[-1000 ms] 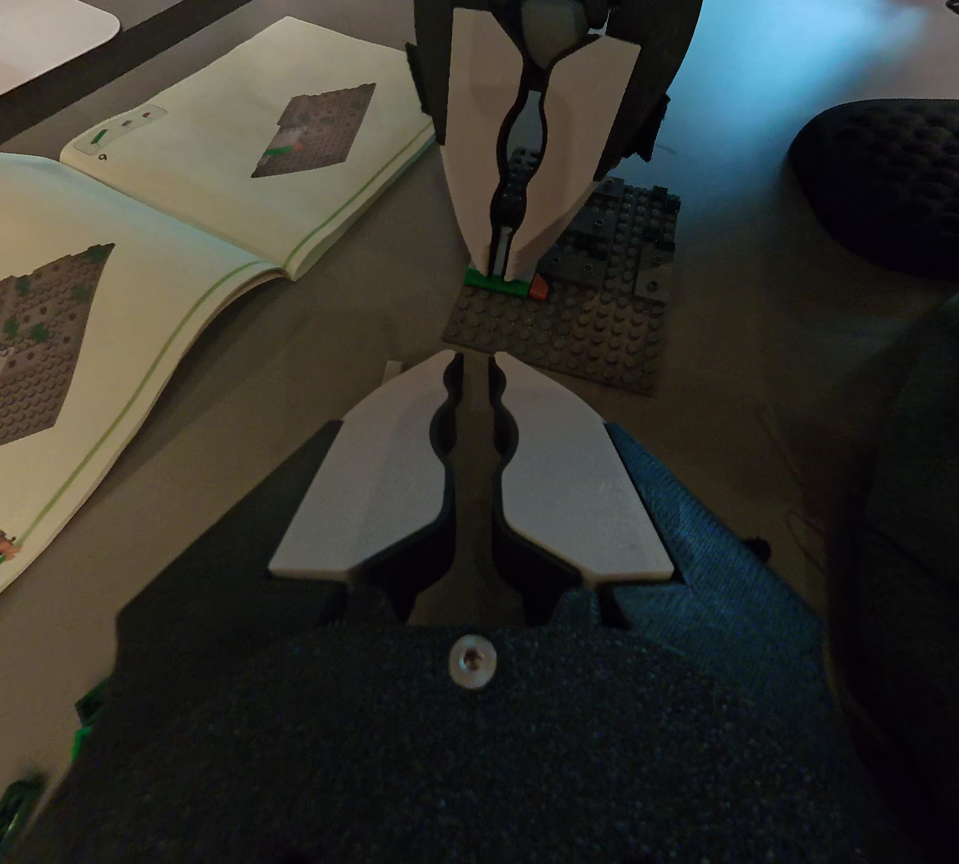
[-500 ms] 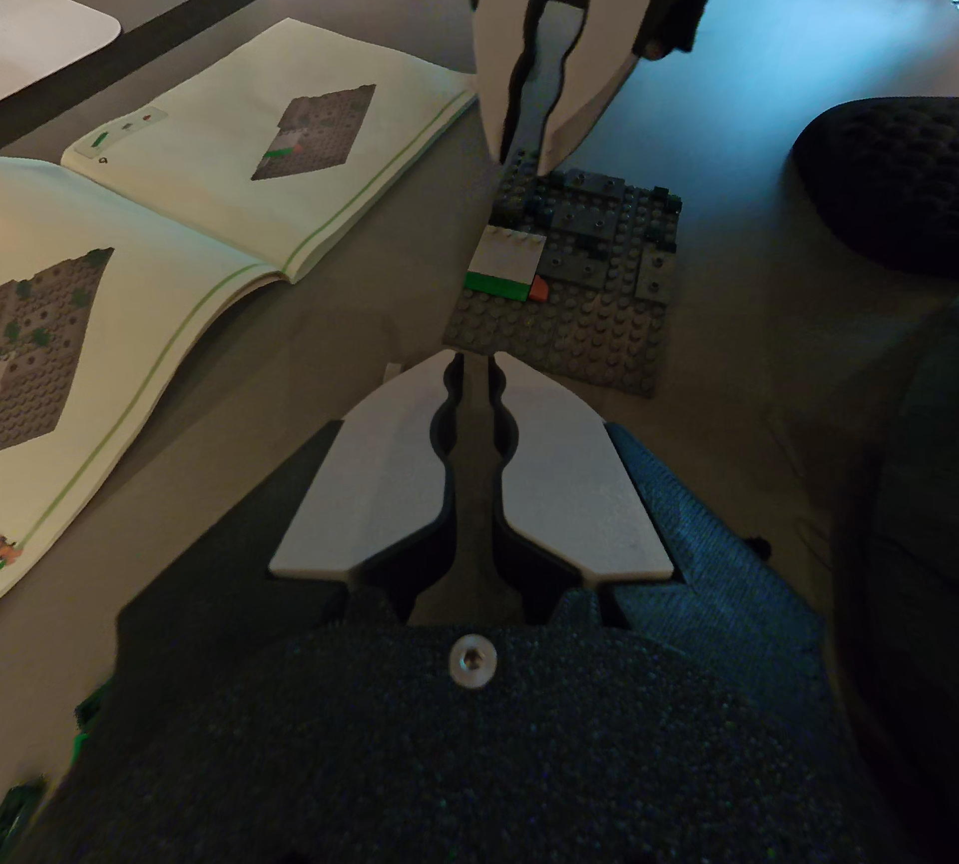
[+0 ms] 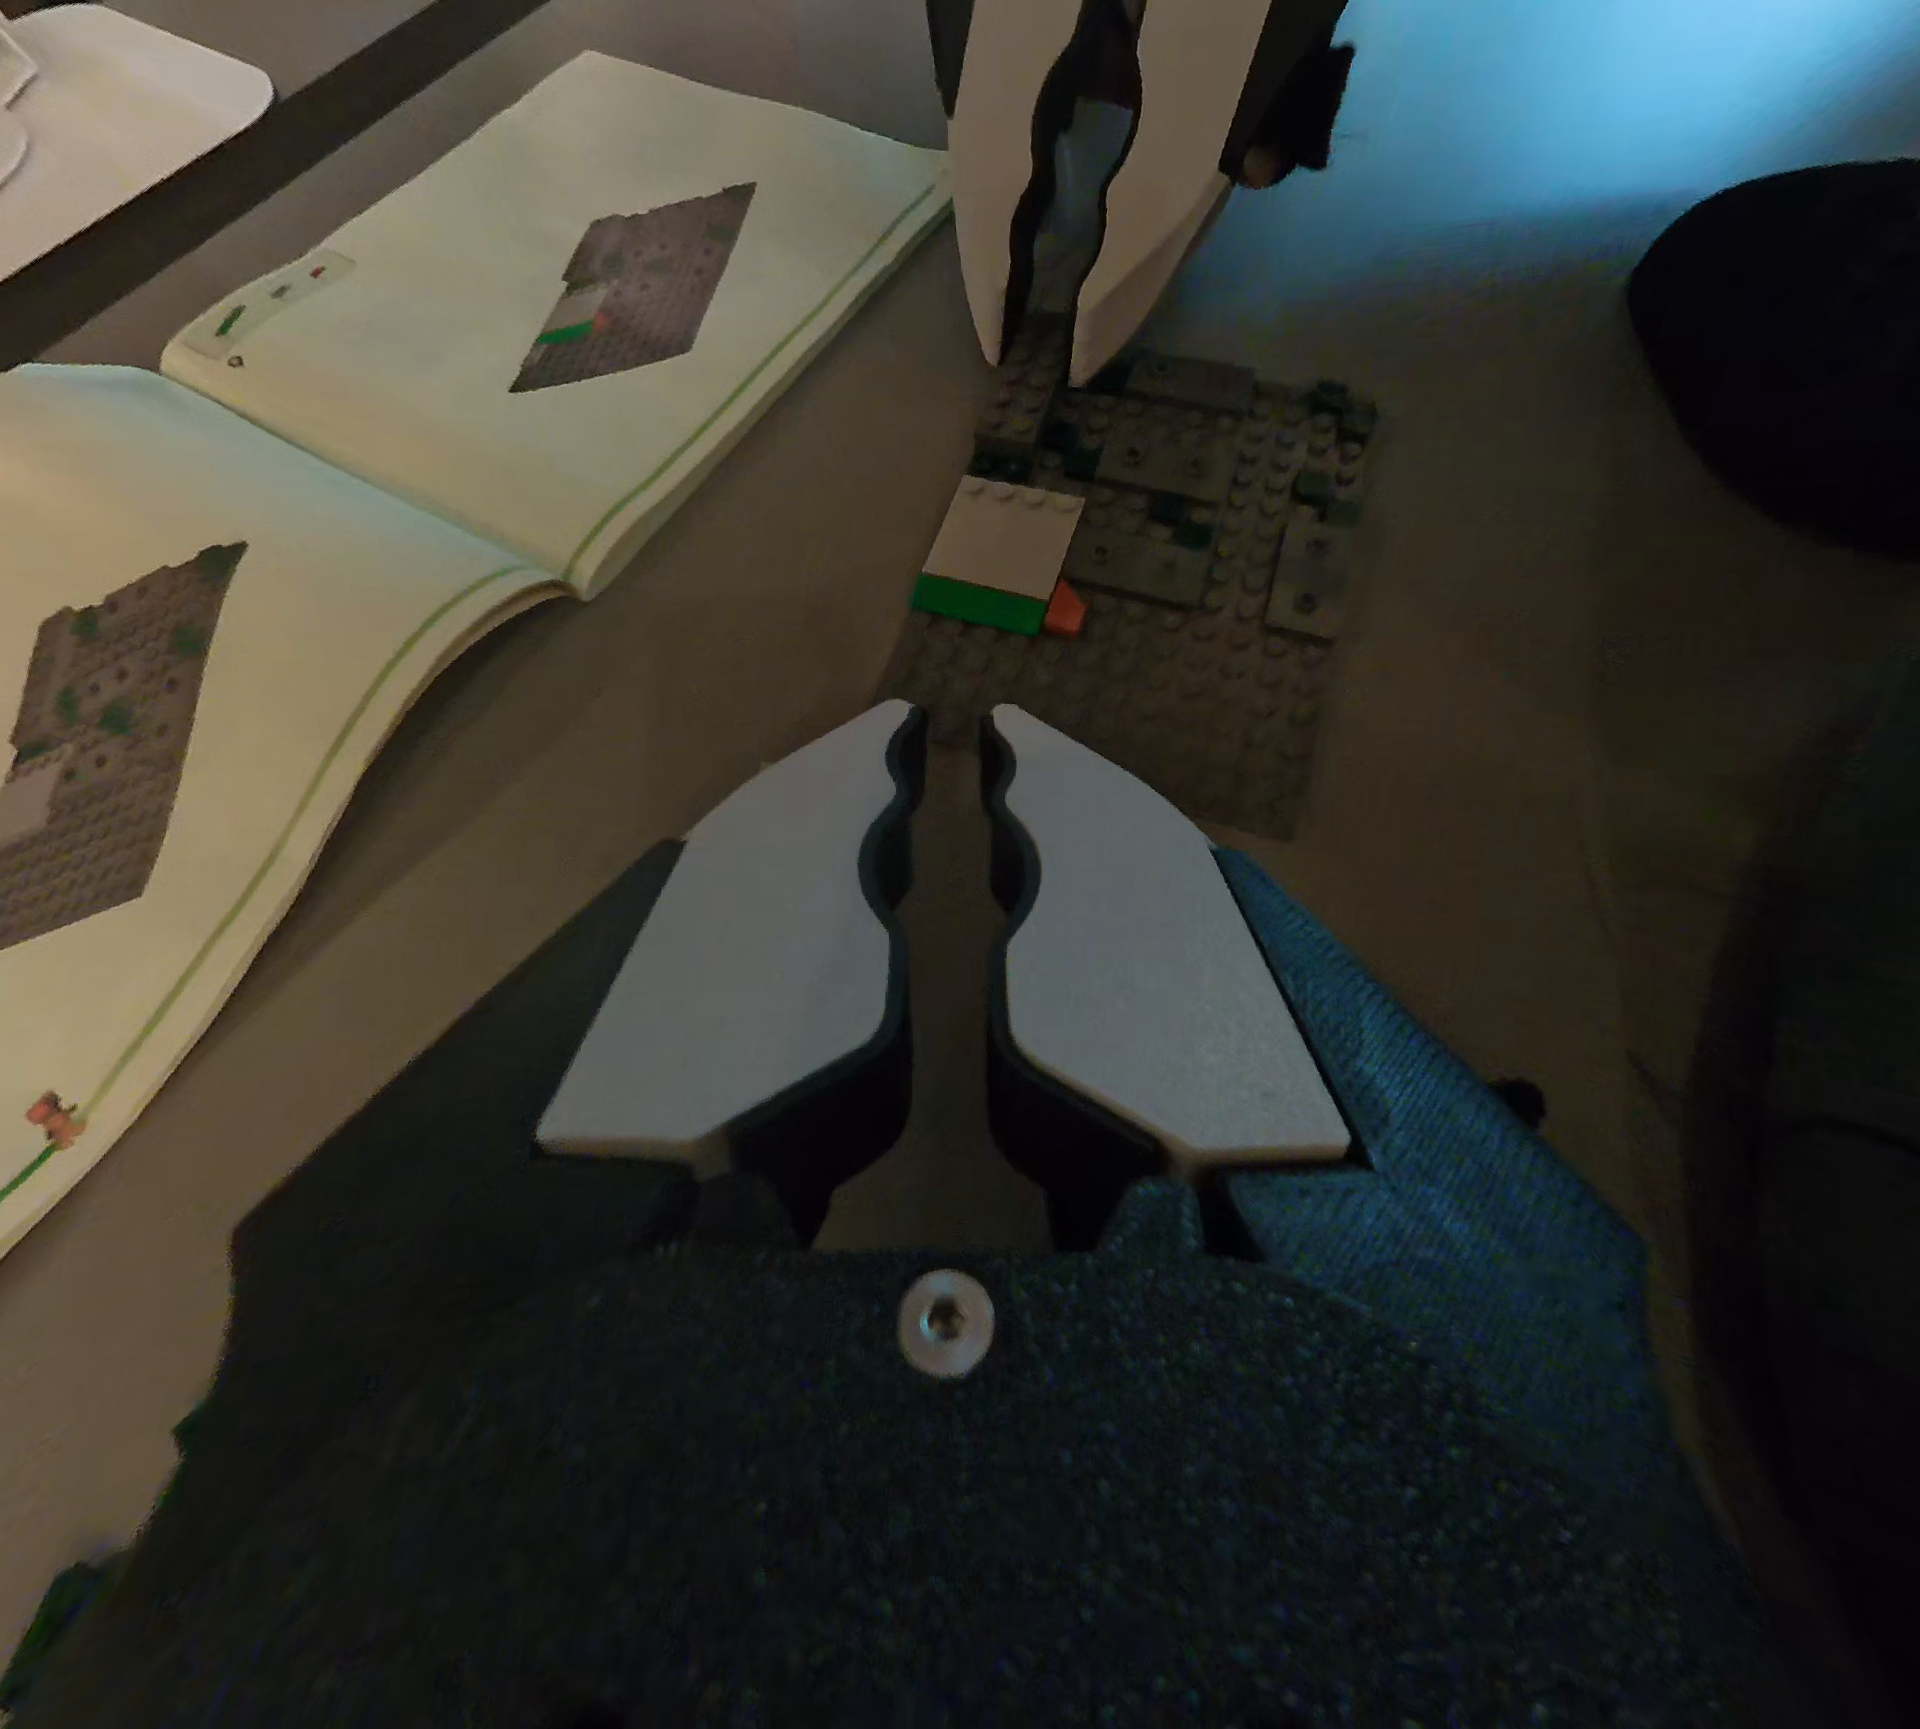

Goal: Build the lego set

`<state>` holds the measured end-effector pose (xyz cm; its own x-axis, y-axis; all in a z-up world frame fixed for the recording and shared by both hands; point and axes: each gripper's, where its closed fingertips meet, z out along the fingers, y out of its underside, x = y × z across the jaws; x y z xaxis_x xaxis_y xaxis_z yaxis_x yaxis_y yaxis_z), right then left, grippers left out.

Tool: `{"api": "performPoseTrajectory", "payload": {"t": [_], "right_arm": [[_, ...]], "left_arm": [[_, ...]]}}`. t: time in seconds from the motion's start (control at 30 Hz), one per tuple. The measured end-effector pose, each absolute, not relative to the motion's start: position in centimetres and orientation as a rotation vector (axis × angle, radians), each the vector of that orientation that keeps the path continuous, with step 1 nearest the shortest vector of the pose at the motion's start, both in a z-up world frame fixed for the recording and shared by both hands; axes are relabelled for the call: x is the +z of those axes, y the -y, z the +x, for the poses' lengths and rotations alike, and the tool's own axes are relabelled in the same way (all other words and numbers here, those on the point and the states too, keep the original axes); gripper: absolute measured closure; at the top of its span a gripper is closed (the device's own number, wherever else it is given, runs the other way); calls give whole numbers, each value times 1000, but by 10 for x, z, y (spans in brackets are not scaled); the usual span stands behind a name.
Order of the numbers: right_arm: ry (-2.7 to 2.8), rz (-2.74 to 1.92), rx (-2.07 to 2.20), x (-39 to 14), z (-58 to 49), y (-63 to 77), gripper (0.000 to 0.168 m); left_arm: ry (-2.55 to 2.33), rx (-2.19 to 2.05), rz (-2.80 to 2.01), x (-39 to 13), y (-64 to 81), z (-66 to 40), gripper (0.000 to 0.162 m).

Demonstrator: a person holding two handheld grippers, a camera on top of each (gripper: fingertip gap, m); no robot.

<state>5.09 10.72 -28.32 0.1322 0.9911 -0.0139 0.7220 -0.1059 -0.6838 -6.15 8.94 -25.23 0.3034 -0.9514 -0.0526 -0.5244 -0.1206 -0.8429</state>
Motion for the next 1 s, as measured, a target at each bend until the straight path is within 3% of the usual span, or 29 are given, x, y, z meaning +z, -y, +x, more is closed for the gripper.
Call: {"api": "performPoseTrajectory", "payload": {"t": [0.33, 0.6, 0.87, 1.0], "right_arm": [[1539, -1816, 817, -273, 54, -104, 152], [1461, -1745, 818, -248, 62, -101, 152], [1486, -1685, 739, -217, 66, -86, 152], [1489, -1668, 722, -211, 63, -77, 152]], "left_arm": [[-1291, -690, -1832, -248, -95, -68, 148], [-1122, -1050, -1977, -239, -86, -56, 136], [-673, -1666, -2109, -218, -70, -31, 125], [-548, -1898, -2088, -210, -56, -20, 127]]}}
